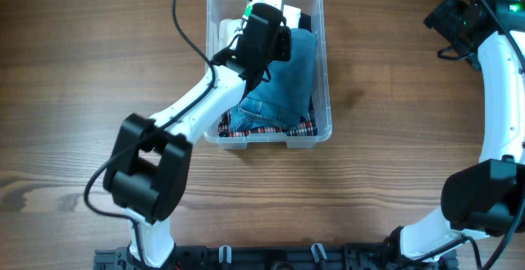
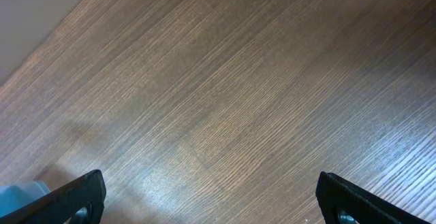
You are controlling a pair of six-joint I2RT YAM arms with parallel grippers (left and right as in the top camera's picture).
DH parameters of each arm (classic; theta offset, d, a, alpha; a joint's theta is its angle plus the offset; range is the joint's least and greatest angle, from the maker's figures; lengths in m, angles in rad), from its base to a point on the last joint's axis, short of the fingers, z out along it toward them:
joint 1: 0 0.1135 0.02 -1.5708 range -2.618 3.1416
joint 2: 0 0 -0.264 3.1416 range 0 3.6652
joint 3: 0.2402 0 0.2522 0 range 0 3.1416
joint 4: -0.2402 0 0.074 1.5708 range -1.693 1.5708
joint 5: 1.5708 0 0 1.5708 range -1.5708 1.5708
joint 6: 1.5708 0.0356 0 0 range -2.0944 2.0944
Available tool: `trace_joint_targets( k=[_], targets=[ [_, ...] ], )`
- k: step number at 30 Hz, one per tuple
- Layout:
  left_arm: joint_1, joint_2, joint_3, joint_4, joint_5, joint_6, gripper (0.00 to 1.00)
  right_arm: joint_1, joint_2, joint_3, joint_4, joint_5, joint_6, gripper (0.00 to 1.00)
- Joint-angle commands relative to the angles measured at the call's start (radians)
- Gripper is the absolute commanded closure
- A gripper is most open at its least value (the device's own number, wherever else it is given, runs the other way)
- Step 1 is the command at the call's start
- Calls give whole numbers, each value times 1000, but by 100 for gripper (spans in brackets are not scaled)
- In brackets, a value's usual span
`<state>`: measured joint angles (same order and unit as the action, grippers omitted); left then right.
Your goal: Pack container
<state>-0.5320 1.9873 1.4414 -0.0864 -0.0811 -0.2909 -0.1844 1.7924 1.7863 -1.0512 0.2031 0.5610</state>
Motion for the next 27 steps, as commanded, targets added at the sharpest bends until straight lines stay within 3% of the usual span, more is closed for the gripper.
trace_joint_targets(
  k=[1, 7, 12, 14, 16, 18, 23, 27],
  targets=[
    [-3, 61, 1, -2, 5, -5, 91, 3, 1, -8, 0, -2, 15, 0],
    [-2, 39, 1, 25, -10, -2, 86, 3, 1, -8, 0, -2, 15, 0],
    [-2, -106, 1, -2, -74, -1, 60, 3, 1, -8, 0, -2, 16, 0],
    [-2, -187, 1, -64, -74, -5, 44, 3, 1, -8, 0, -2, 15, 0],
    [0, -268, 1, -153, -74, -5, 17, 3, 1, -8, 0, -1, 15, 0],
    [3, -339, 1, -230, -74, -5, 1, 3, 1, -8, 0, -2, 15, 0],
    [3, -498, 1, -440, -74, -5, 0, 3, 1, -8, 0, -2, 15, 0],
    [3, -529, 1, -568, -73, -5, 0, 3, 1, -8, 0, -2, 15, 0]
  ],
)
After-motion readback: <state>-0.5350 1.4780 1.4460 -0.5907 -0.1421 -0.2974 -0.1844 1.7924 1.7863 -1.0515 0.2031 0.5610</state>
